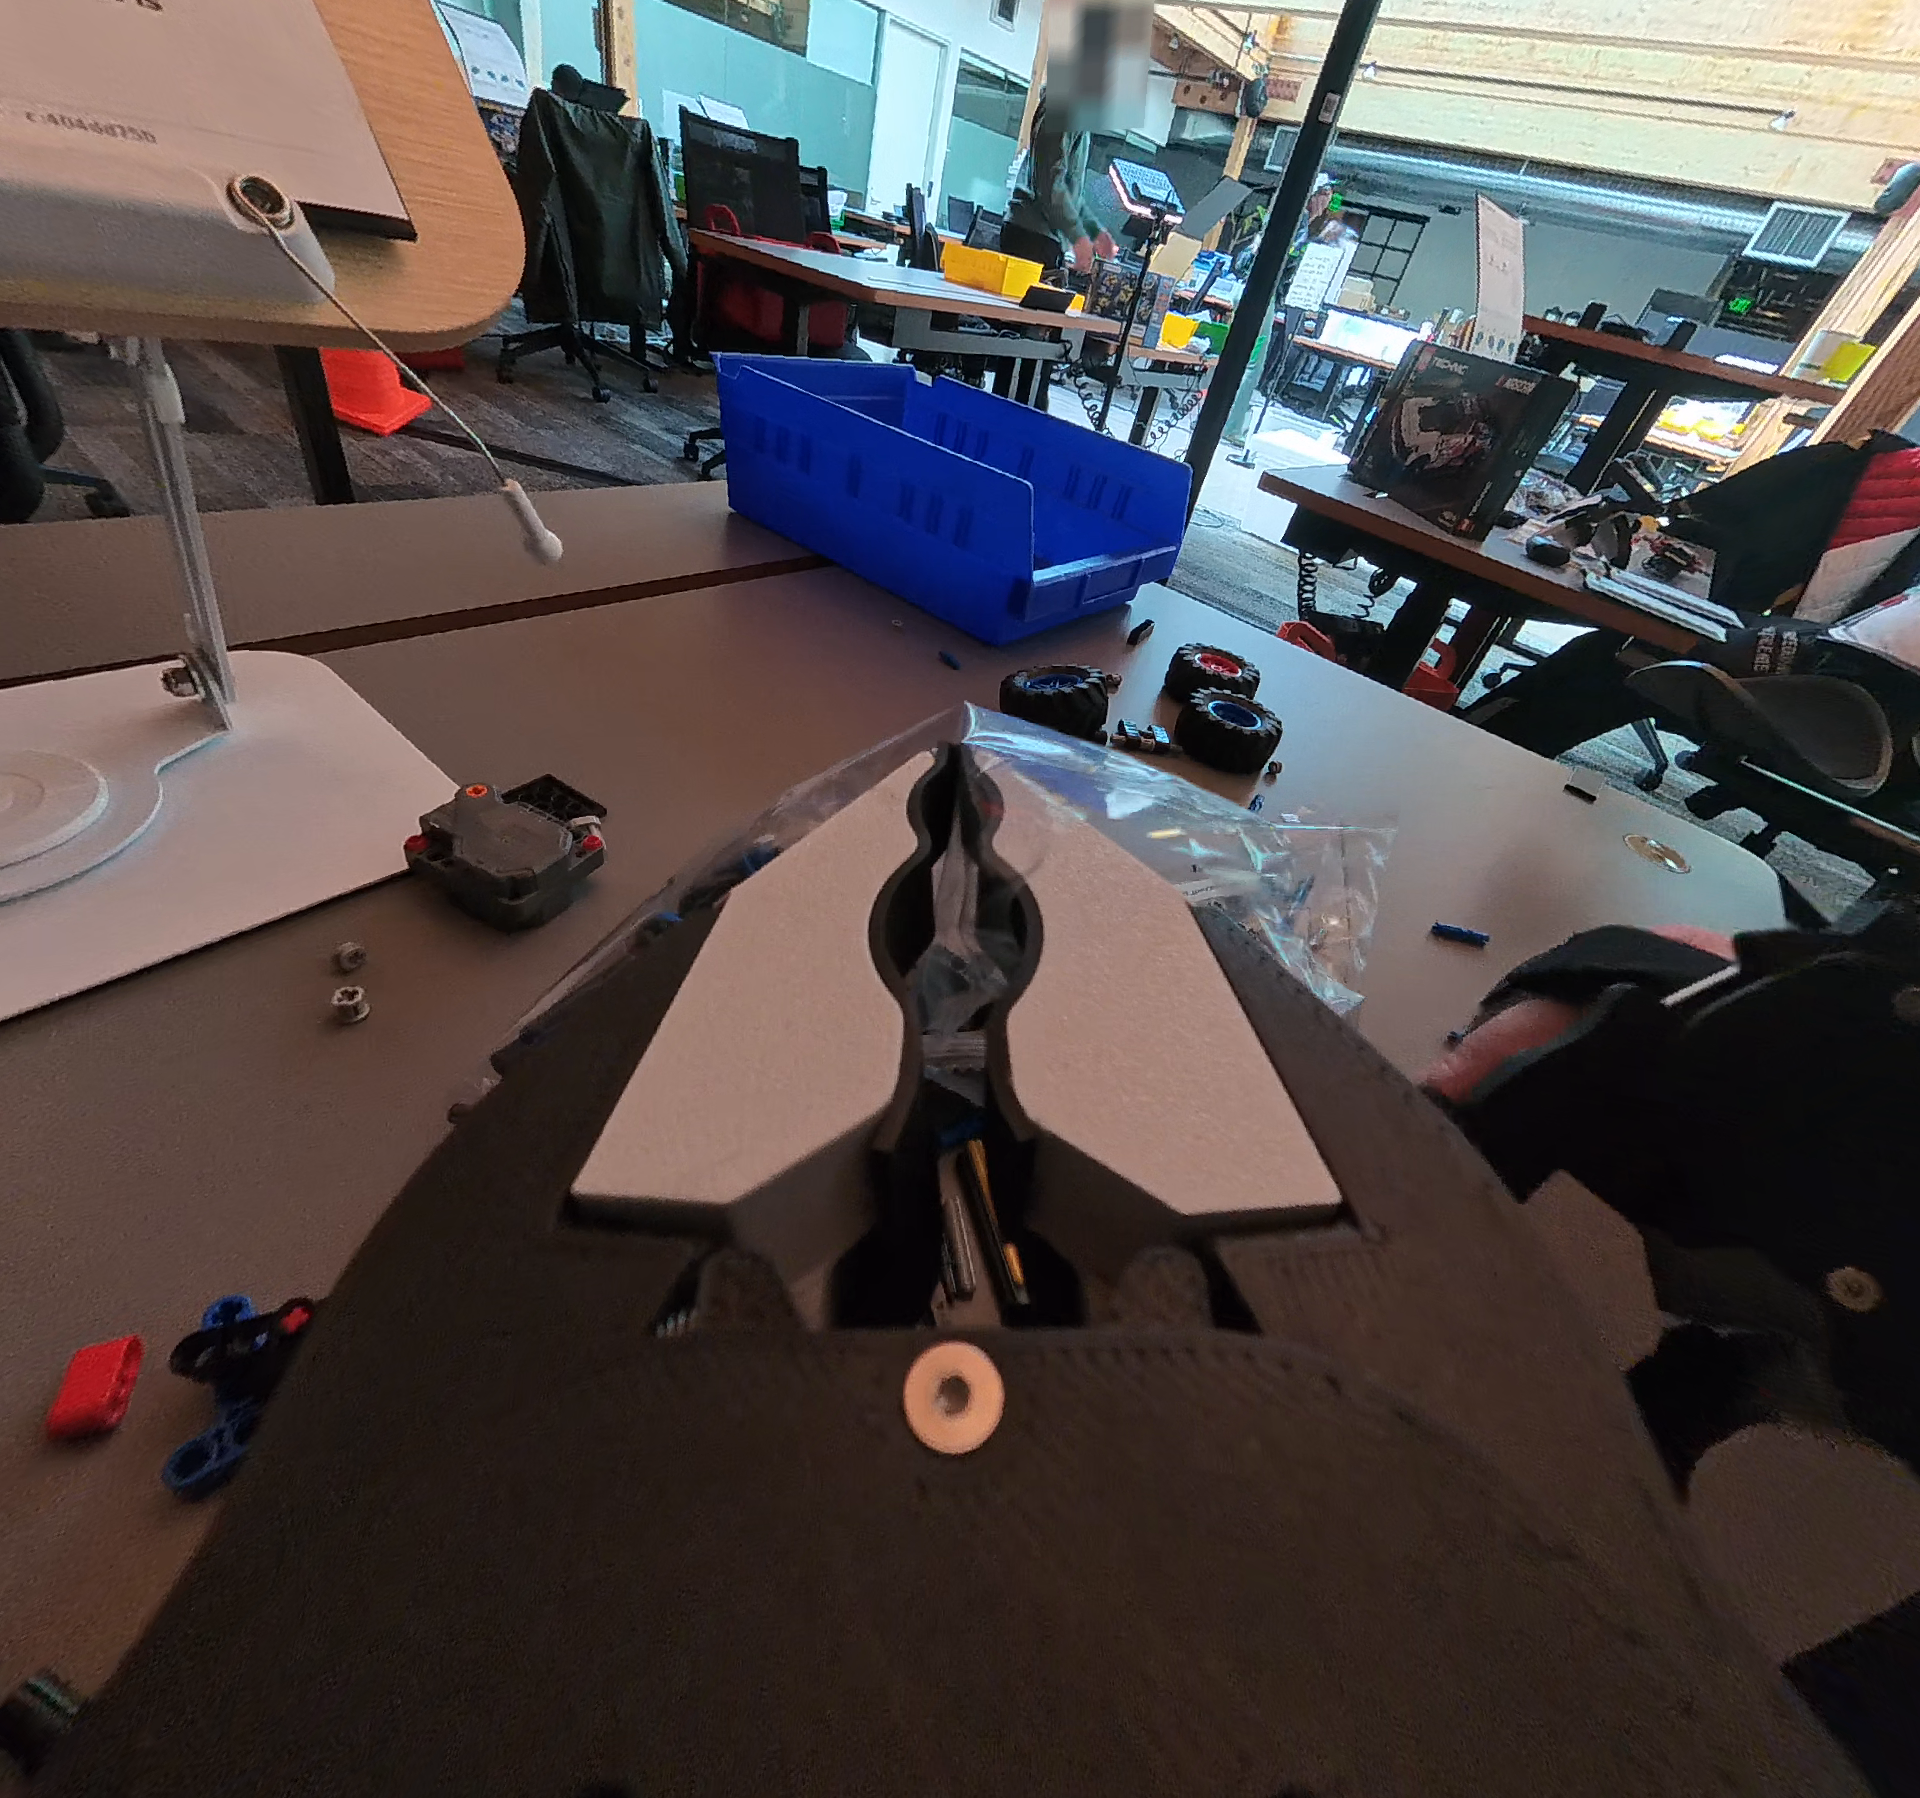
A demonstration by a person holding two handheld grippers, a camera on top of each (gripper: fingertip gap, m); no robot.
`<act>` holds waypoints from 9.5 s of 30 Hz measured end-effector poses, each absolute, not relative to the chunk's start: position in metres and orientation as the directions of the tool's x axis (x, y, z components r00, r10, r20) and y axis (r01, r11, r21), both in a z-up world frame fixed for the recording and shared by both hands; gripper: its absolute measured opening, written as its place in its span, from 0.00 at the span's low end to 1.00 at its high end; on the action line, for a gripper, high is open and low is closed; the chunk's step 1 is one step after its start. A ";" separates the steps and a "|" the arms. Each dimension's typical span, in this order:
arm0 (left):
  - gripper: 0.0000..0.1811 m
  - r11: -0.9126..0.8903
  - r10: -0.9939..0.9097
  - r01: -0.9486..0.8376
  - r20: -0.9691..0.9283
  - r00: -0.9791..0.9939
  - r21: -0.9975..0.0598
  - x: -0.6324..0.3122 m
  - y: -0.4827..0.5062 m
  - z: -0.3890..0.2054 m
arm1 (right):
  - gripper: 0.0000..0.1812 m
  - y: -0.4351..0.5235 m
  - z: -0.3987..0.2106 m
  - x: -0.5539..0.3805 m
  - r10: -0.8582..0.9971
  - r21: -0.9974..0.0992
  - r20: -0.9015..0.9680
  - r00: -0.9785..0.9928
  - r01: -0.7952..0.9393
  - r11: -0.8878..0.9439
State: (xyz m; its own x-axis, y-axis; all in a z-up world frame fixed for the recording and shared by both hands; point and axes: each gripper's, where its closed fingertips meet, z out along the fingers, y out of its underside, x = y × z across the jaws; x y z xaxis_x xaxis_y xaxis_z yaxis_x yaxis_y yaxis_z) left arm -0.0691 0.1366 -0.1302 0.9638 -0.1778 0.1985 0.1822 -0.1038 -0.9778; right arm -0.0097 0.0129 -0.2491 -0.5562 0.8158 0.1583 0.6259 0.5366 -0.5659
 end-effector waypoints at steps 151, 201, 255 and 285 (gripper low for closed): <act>0.00 -0.088 -0.154 0.215 0.227 0.962 -0.973 -0.078 0.138 -0.129 | 0.05 0.099 -0.242 0.033 0.843 -0.613 0.045 -0.536 0.651 0.447; 0.00 -0.093 -0.115 0.229 0.239 0.964 -0.969 -0.088 0.139 -0.133 | 0.11 0.165 -0.260 0.015 0.961 -0.662 -0.028 -0.277 0.725 0.190; 0.00 -0.090 -0.121 0.225 0.235 0.965 -0.970 -0.086 0.139 -0.131 | 0.05 0.157 -0.262 0.069 0.981 -0.575 -0.037 -0.192 0.807 0.136; 0.00 -0.089 -0.127 0.220 0.230 0.965 -0.971 -0.083 0.139 -0.130 | 0.17 0.194 -0.215 0.065 0.986 -0.599 0.072 -0.151 0.784 0.164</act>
